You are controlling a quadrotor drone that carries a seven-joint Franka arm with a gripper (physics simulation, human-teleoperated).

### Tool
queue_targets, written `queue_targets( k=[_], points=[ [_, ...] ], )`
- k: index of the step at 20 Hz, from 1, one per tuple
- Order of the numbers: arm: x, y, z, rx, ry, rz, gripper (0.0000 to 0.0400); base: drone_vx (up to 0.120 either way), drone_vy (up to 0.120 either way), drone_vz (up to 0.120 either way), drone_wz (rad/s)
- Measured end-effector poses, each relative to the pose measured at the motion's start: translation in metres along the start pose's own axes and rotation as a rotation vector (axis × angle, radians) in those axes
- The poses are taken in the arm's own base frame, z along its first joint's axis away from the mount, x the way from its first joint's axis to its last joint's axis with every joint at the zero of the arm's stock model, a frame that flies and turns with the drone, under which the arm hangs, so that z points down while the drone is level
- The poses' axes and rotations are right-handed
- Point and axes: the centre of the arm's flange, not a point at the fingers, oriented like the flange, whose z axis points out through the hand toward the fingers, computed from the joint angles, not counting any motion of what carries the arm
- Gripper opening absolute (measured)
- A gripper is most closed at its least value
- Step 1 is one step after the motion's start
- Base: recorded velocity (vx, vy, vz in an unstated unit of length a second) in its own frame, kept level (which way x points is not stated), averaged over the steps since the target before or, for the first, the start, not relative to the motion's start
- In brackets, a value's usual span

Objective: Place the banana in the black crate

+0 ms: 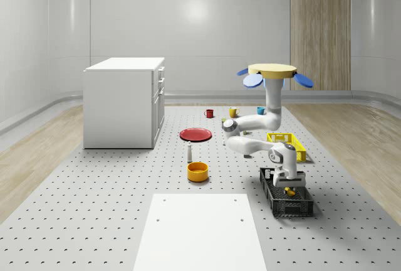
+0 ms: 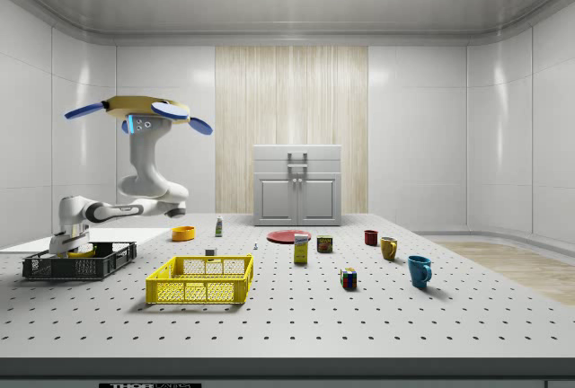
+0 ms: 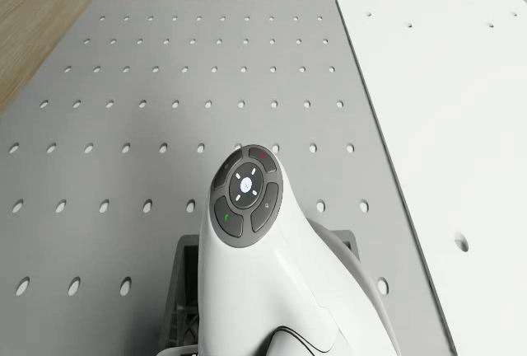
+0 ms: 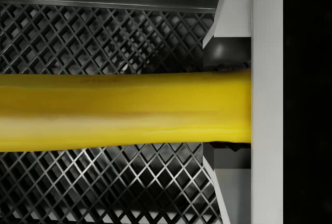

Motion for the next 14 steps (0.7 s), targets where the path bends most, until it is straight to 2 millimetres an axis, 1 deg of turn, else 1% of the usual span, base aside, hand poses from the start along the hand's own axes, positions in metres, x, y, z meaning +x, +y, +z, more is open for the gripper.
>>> queue_targets(
  k=[1, 2, 3, 5, 9, 14],
  points=[
    [0.000, 0.000, 0.000, 0.000, -0.001, 0.008, 0.0271, 0.000, 0.000, 0.000, 0.000],
    [0.000, 0.000, 0.000, 0.001, -0.001, 0.014, 0.0300, 0.000, 0.000, 0.000, 0.000],
    [0.000, 0.000, -0.001, 0.001, -0.002, 0.020, 0.0322, 0.000, 0.000, 0.000, 0.000],
    [0.000, 0.000, -0.005, 0.002, -0.003, 0.029, 0.0353, 0.000, 0.000, 0.000, 0.000],
    [0.000, 0.000, -0.014, 0.002, -0.004, 0.039, 0.0383, 0.000, 0.000, 0.000, 0.000],
    [0.000, 0.000, -0.020, 0.002, -0.005, 0.044, 0.0395, 0.000, 0.000, 0.000, 0.000]
  ],
)
